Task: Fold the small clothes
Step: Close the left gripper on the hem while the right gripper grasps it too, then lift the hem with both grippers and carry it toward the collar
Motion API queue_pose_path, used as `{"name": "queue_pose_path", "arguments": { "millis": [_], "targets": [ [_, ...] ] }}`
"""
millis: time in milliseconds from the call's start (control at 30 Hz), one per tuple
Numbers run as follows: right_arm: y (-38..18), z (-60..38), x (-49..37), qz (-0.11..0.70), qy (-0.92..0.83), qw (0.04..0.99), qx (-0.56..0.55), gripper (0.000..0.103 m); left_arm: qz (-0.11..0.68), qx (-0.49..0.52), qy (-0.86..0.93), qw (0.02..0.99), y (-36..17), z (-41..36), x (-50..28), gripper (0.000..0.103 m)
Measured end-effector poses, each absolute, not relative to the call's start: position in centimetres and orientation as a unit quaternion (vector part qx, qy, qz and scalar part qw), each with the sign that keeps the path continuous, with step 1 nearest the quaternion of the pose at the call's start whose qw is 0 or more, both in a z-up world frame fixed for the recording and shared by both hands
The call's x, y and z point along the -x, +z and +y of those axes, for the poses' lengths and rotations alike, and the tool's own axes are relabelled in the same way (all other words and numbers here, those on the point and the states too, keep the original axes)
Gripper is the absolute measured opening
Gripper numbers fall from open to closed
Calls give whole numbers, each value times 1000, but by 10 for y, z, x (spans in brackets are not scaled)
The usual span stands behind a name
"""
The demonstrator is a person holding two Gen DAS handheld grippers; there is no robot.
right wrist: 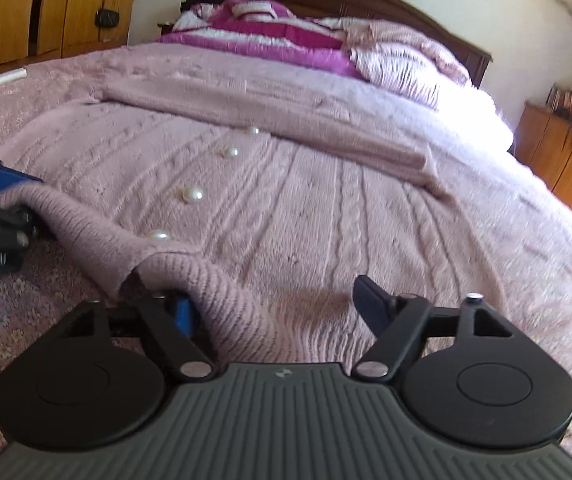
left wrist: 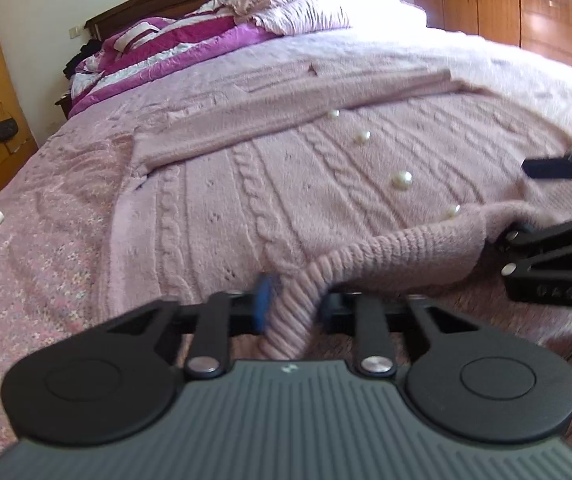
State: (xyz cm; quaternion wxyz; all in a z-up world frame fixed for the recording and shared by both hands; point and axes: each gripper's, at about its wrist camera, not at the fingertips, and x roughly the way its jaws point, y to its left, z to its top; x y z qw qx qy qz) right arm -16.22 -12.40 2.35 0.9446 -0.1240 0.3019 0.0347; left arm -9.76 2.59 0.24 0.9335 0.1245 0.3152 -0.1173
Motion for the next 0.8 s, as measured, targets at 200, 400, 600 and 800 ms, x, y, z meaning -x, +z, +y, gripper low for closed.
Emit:
{"name": "queue_pose_path", "arguments": {
  "millis": [200,400,600,800],
  "targets": [
    [38,-129,171,273,30,956,102,62,294,-94,-117,944,17,31,101,11],
    [36,-133,168,313,14,946,89,62,288,-56,-119,948,31,39,96,11],
    [38,-147,163,311,2,949,46,38,288,-51,-124,948,36,40,93,11],
    [56,-160,156,278,14,960,-9,17,277,-42,-125,952,47,40,82,10]
  ]
}}
